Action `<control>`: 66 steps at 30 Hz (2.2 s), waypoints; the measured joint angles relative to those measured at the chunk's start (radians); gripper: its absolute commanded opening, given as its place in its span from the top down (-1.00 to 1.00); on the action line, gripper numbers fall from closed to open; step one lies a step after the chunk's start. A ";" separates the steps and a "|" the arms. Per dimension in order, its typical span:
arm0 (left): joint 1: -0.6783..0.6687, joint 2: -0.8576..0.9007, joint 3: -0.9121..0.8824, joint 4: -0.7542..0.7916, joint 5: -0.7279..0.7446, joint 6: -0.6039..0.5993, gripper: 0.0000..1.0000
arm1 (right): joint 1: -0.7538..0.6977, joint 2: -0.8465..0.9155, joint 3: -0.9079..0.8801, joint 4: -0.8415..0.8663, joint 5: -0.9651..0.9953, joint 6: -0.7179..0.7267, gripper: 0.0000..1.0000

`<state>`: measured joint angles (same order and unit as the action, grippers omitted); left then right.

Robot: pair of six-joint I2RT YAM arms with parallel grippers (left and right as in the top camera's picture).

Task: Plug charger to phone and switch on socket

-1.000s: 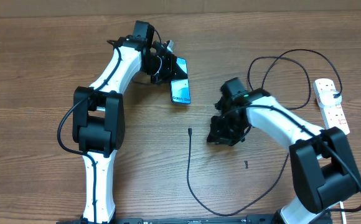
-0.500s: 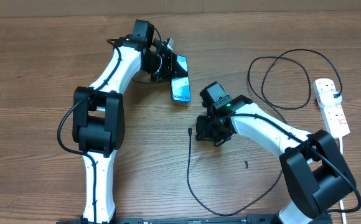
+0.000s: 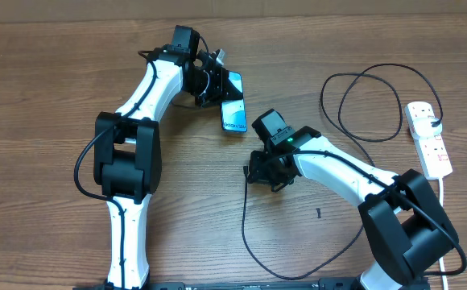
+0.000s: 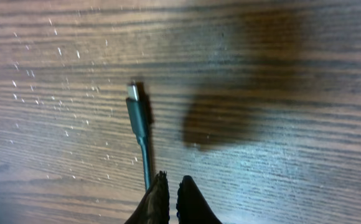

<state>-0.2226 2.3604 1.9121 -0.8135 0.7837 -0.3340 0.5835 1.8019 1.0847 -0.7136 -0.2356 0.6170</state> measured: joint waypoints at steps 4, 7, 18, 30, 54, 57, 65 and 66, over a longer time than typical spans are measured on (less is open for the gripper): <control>0.000 0.000 0.000 0.000 0.000 0.000 0.92 | 0.001 0.000 0.000 0.006 0.000 0.023 0.89; 0.000 0.000 0.000 0.000 0.000 0.000 0.91 | 0.011 0.000 0.000 0.016 0.004 0.038 0.88; 0.000 0.000 0.000 0.000 0.000 0.000 0.92 | 0.061 0.010 0.000 0.047 0.023 0.116 0.88; 0.000 0.000 0.000 -0.001 0.000 0.006 0.92 | 0.080 0.062 0.000 0.109 0.022 0.175 0.92; 0.014 0.000 0.000 -0.010 0.000 0.023 0.92 | 0.080 0.062 0.000 0.275 0.095 0.173 0.93; 0.014 0.000 0.000 -0.010 0.000 0.023 0.92 | 0.080 0.062 0.000 0.274 0.095 0.172 0.92; 0.014 0.000 0.000 -0.009 0.000 0.023 0.91 | 0.080 0.062 0.001 0.226 0.101 0.164 0.59; 0.014 0.000 0.000 -0.009 0.000 0.023 0.92 | 0.079 0.062 0.006 0.196 0.102 0.157 0.53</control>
<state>-0.2085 2.3604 1.9121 -0.8227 0.7837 -0.3115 0.6624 1.8641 1.0912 -0.5171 -0.1337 0.7742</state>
